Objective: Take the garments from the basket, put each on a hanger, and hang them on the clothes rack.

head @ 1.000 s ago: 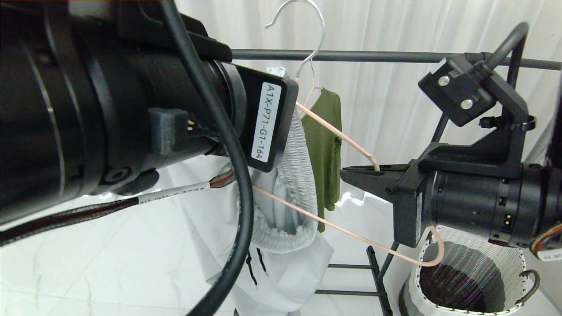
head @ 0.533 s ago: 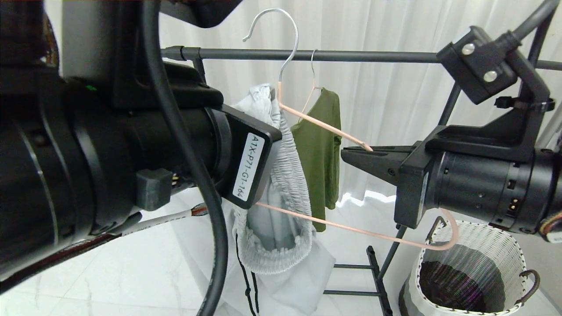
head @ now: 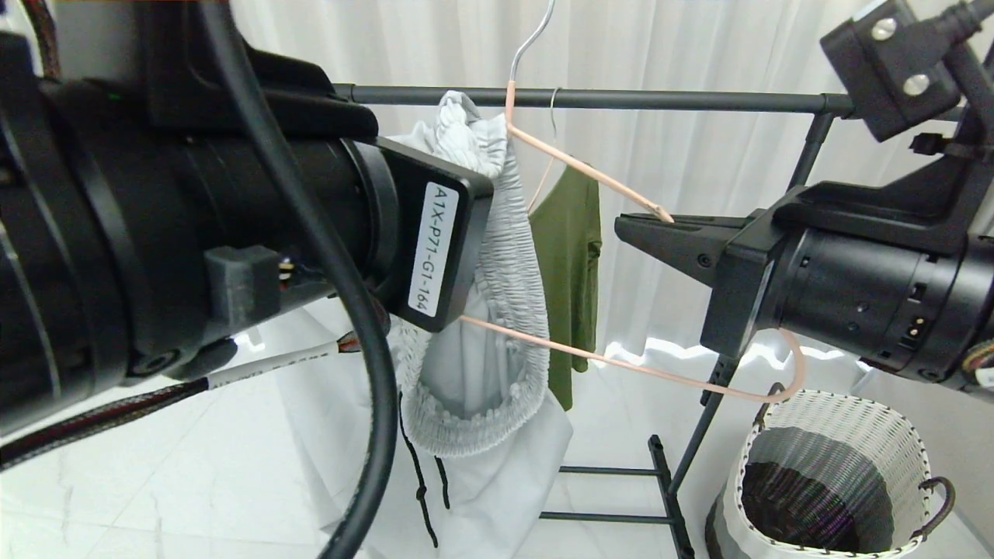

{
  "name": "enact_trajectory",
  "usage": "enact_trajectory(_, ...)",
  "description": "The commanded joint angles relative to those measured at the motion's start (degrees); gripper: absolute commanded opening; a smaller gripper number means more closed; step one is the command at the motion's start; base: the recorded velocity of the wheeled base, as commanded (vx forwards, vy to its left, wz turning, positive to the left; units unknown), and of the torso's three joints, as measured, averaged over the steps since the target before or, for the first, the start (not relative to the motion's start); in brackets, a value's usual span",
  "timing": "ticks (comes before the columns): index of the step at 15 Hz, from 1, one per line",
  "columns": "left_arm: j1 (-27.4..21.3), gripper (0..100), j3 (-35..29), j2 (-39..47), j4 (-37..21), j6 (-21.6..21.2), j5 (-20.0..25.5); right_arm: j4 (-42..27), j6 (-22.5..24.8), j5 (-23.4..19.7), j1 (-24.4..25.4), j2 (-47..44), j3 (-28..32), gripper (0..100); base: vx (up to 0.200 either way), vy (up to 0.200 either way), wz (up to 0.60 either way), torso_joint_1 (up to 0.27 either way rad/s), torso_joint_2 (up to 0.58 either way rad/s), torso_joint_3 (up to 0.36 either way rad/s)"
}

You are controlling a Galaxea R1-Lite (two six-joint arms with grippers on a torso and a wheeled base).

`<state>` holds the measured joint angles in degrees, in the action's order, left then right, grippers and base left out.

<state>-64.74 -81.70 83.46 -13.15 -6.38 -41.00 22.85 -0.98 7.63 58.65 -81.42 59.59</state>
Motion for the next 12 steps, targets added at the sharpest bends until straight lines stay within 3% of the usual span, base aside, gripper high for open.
enact_trajectory(1, -0.12, 0, 0.14, -0.40, 0.06, -0.39, -0.05, 0.36, 0.89, 0.02, -0.20, 0.65, 0.00, 0, 0.000, 0.000, 0.00, 0.000, 0.00, 0.000)
enact_trajectory(9, -0.21, 0, 0.23, 0.30, 0.15, -1.80, -0.05, 2.47, 5.37, -0.07, -0.20, 2.41, 0.09, 0, 0.000, 0.000, 0.00, 0.000, 0.00, 0.000)
enact_trajectory(10, -0.21, 100, 0.23, 0.39, 0.15, -1.89, -0.05, 3.79, 5.46, -0.07, -0.20, 2.41, -0.09, 0, 0.000, 0.000, 0.00, 0.000, 0.00, 0.000)
enact_trajectory(12, -0.21, 100, 0.05, 0.57, 0.15, -2.06, -0.05, 4.93, 5.90, -0.07, -0.20, 2.32, -0.09, 0, 0.000, 0.000, 0.00, 0.000, 0.00, 0.000)
